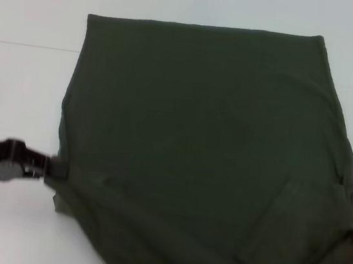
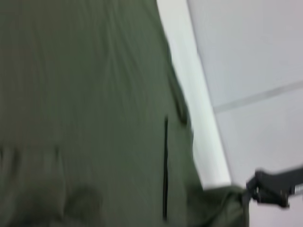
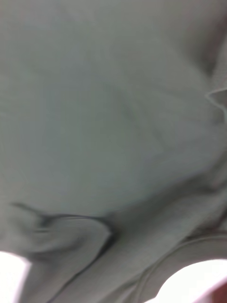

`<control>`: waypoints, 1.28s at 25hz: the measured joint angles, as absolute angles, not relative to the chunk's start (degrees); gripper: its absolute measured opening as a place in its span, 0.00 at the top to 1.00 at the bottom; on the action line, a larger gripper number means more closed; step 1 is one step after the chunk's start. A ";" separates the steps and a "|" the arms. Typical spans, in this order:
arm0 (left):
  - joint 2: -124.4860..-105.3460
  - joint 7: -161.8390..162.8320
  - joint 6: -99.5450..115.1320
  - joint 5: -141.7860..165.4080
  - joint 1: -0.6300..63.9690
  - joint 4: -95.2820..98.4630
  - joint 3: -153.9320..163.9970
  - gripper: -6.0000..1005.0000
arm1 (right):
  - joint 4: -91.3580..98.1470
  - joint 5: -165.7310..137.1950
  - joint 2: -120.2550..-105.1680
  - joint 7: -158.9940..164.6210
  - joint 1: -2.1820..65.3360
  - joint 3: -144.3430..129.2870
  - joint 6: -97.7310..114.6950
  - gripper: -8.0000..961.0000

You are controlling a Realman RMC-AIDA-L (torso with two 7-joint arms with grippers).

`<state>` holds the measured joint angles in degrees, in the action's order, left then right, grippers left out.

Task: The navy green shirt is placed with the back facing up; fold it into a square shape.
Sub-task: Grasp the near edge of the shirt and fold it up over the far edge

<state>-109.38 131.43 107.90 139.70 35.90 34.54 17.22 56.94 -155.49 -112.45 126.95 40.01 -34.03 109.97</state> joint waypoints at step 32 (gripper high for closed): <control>-118.26 116.39 75.69 118.50 35.90 32.31 15.41 0.95 | 47.80 -128.48 -117.66 120.90 34.56 -27.21 67.59 0.97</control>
